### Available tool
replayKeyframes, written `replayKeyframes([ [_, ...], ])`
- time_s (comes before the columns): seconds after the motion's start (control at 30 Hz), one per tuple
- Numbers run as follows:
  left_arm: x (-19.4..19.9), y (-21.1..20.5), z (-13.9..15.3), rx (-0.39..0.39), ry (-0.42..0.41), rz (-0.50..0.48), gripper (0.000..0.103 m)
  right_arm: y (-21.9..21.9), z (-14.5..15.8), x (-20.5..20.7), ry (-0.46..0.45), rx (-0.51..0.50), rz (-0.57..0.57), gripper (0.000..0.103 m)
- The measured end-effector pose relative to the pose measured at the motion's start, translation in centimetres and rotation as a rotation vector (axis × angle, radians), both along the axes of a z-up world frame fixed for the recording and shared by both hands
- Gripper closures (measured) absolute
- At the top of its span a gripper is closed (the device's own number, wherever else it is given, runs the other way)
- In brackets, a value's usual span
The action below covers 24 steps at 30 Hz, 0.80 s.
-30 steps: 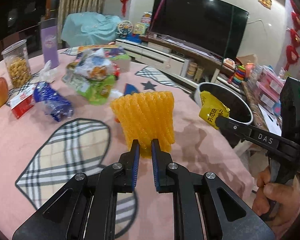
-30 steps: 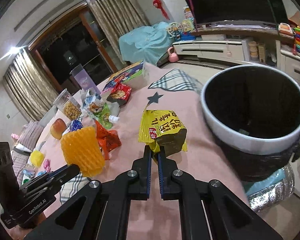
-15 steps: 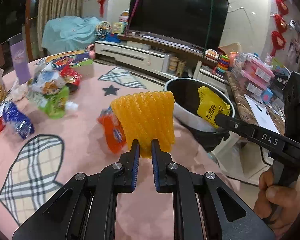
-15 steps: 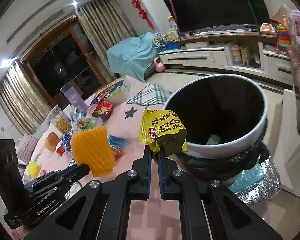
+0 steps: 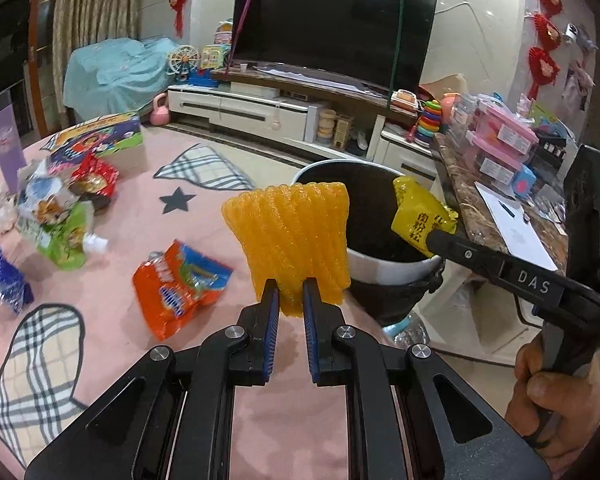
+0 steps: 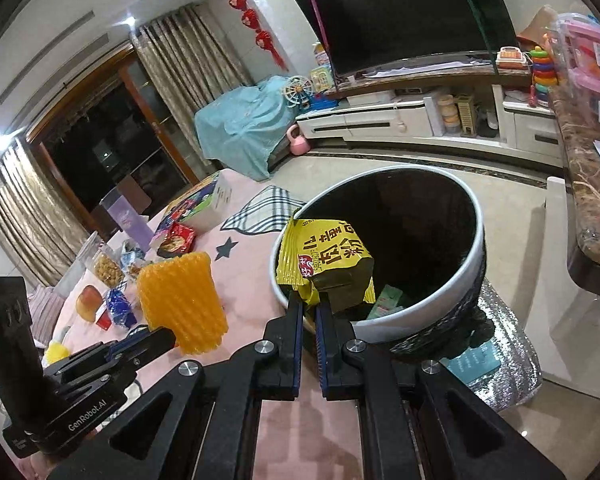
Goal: Collect trash
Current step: 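Carry the yellow foam net and yellow chip bag over the trash bin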
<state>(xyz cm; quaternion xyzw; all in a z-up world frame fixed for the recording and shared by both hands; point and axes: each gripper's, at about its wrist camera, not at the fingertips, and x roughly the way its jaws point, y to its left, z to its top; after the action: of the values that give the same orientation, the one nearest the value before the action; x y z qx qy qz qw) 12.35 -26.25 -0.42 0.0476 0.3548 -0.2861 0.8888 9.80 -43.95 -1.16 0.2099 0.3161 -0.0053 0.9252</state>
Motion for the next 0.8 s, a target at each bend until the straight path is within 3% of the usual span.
replayKeyframes([
  [0.8, 3.6, -7.2, 0.3, 0.056, 0.014, -0.073, 0.092, -4.8, -0.9, 2.5, 0.033, 0.036, -0.048, 0.097],
])
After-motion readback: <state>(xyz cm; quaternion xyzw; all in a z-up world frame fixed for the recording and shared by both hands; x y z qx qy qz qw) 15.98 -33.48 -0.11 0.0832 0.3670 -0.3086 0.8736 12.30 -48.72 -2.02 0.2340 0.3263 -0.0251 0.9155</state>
